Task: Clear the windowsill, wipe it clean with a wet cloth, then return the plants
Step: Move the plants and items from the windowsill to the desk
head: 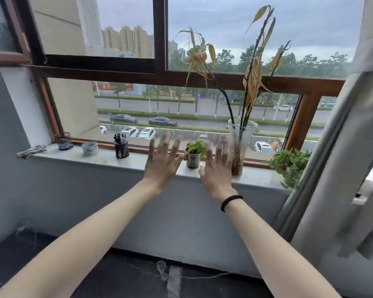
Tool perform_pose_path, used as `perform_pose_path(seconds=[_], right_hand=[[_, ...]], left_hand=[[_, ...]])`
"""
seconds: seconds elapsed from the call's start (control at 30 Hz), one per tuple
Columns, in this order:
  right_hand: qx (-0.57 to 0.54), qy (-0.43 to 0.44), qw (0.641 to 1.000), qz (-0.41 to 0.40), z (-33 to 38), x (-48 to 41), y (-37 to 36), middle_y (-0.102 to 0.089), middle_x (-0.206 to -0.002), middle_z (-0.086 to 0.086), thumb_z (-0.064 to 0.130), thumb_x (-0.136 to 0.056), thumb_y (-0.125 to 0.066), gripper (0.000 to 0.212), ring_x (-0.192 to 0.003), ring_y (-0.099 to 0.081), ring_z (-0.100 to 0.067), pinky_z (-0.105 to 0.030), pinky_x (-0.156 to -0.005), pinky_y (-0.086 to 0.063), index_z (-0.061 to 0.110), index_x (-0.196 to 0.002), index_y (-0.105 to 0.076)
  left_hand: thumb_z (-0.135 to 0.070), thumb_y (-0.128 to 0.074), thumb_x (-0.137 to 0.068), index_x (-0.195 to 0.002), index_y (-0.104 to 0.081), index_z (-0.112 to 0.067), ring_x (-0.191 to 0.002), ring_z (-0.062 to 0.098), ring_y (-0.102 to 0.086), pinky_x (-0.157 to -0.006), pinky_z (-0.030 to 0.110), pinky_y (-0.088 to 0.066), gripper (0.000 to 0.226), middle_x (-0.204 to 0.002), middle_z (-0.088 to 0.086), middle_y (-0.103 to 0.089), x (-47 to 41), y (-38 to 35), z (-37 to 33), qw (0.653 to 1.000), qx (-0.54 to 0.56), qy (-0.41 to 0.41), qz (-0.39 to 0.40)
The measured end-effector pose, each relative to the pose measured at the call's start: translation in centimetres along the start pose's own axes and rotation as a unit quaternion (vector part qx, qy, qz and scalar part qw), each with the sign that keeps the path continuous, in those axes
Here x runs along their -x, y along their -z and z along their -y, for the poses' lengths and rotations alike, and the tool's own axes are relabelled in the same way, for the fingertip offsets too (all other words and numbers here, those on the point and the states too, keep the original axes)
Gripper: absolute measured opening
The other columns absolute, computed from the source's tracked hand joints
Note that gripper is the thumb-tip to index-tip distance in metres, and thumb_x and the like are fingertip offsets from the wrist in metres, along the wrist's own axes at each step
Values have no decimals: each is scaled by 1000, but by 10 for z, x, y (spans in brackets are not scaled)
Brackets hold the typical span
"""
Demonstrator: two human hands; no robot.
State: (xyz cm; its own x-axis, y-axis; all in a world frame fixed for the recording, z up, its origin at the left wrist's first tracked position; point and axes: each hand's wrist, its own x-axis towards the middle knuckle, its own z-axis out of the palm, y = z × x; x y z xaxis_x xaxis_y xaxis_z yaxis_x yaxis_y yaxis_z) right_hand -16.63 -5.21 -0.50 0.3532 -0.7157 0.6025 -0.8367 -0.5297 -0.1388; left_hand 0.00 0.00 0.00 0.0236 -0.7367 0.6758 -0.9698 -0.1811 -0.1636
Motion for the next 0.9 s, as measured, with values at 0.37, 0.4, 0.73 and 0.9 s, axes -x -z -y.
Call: perform_pose_path(seconds=[0.37,0.4,0.73,0.9], right_hand=[[-136,-20,970,201,109,-33,-82,-7,-154,-21,18,-93,-48,67,-139,-19,-37,-43,-108,-28,15,-150,-14],[-147,-16,966,212,115,-35,-86,-13,-152,-20,17,-93,-47,65,-137,-23,-37,-43,-106,-30,15,-149,-15],[-149,64,937,309,241,-81,-199,-33,-131,-12,19,-94,-46,37,-118,-38,-30,-37,-82,-44,6,-129,-43],[-195,55,923,328,288,-115,-244,-38,-131,-11,17,-92,-45,40,-122,-39,-29,-37,-86,-43,8,-131,-42]], left_hand=[[-41,-24,-102,-151,-10,-18,-141,30,-24,-112,48,-19,56,-154,14,-22,41,-45,127,966,50,111,228],[-43,-25,-101,-151,-11,-19,-139,31,-27,-110,47,-23,57,-153,14,-24,42,-49,136,963,72,125,229],[-37,-38,-99,-146,-22,-18,-127,32,-40,-96,48,-42,53,-144,12,-32,58,-108,315,925,120,211,294],[-35,-37,-99,-145,-23,-18,-127,31,-38,-94,46,-41,51,-144,10,-29,56,-136,375,909,111,255,311]])
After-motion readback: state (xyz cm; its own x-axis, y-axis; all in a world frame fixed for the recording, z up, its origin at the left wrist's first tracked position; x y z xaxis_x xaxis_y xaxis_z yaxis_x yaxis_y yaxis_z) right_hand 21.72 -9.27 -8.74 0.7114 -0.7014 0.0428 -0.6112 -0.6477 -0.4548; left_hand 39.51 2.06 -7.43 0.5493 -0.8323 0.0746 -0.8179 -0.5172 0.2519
